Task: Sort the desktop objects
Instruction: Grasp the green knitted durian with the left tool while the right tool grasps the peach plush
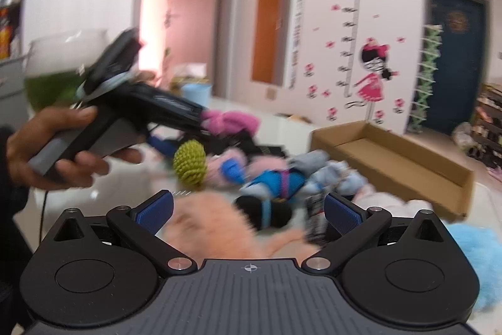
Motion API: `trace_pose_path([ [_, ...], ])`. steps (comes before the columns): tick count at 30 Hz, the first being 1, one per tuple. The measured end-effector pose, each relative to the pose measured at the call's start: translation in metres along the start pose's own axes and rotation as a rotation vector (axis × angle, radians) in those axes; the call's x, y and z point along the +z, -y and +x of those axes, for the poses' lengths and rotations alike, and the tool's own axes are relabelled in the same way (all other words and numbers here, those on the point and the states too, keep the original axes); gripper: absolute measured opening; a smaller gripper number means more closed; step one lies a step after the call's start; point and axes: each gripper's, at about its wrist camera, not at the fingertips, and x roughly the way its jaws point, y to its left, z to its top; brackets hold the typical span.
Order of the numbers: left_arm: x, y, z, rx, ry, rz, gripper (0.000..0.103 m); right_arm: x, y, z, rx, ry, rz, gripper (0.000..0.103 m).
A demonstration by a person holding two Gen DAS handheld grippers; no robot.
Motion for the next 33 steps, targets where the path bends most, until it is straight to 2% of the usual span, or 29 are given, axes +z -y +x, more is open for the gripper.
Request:
trace_pose_path([
  [3,-0.003,-0.002,0.006,0.024,-0.012,0.023,0.102,-0.001,-0.01,0.006,0.035,-0.03,-0.019,0.103],
  [7,-0.008,-0.008,0.009,0.043,-0.032,-0.014,0.102,-0.003,-0.016,0.02,0.066,-0.066,-0.027,0.103],
  [12,-0.013,-0.018,-0.016,0.033,0.004,-0.053,0.102,-0.006,-0.014,0.036,0.105,-0.109,-0.029,0.103],
  [18,-0.024,-0.014,-0.024,0.161,-0.042,-0.004,0.102,-0.012,-0.01,0.062,0.13,-0.178,-0.022,0.103],
  [22,-0.029,-0.015,-0.015,0.138,-0.084,0.0,0.102,-0.017,-0.014,0.072,0.134,-0.223,-0.032,0.103],
  [29,-0.027,-0.005,-0.009,0.132,-0.082,-0.004,0.102,-0.024,-0.02,0.074,0.142,-0.254,-0.048,0.103],
  [33,-0.028,-0.004,-0.01,0.041,-0.089,-0.064,0.102,-0.025,-0.017,0.075,0.143,-0.265,-0.023,0.103],
])
